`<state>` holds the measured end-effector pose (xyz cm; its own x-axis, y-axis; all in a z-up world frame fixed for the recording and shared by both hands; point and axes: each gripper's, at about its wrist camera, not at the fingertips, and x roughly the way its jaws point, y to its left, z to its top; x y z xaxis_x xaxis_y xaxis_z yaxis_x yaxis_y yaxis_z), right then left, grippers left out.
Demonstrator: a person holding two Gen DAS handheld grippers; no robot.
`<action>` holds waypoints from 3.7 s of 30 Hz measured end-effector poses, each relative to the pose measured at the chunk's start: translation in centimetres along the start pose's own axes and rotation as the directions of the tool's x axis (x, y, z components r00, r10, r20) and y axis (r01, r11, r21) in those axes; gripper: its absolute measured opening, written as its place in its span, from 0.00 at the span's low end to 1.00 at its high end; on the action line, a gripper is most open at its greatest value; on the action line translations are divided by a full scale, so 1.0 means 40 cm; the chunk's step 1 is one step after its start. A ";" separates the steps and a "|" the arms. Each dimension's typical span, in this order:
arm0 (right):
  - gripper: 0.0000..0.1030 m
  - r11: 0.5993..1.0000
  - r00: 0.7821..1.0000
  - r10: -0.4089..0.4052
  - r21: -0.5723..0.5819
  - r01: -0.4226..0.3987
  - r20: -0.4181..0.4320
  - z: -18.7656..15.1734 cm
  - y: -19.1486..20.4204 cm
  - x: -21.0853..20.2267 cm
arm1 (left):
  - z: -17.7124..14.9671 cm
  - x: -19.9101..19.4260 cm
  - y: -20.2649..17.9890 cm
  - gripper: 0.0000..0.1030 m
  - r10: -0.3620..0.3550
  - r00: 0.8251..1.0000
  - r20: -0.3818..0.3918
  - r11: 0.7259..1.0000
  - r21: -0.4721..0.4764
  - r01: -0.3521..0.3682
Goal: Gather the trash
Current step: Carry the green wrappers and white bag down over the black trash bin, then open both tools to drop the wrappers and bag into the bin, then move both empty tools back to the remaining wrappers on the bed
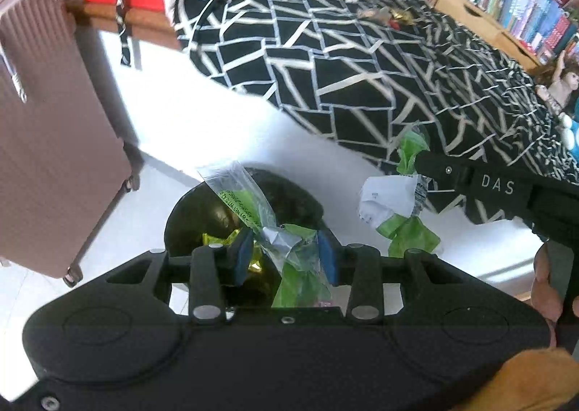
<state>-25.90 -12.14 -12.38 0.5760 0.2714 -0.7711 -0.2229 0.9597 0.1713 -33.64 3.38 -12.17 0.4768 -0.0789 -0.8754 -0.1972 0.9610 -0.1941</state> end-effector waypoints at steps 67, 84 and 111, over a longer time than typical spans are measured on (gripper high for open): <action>0.54 0.998 0.998 -0.044 -0.045 0.042 -0.052 -0.052 0.069 0.193 | 0.032 0.253 0.120 0.76 -0.011 0.996 -0.086 1.000 0.001 0.011; 0.56 0.958 0.936 -0.264 0.175 0.227 0.232 0.234 0.003 -0.165 | 0.403 -0.034 -0.065 0.84 -0.190 0.971 0.145 0.960 0.235 0.153; 0.58 0.983 0.971 -0.178 0.066 0.169 0.162 0.766 -0.409 0.339 | 0.892 0.484 -0.395 0.85 -0.092 0.988 0.123 0.992 0.100 0.080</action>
<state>9.66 -21.91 -6.83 0.7260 0.1046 -0.6797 -0.0701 0.9945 0.0782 9.28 -3.89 -10.27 0.5948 -0.1335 -0.7927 -0.0718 0.9733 -0.2178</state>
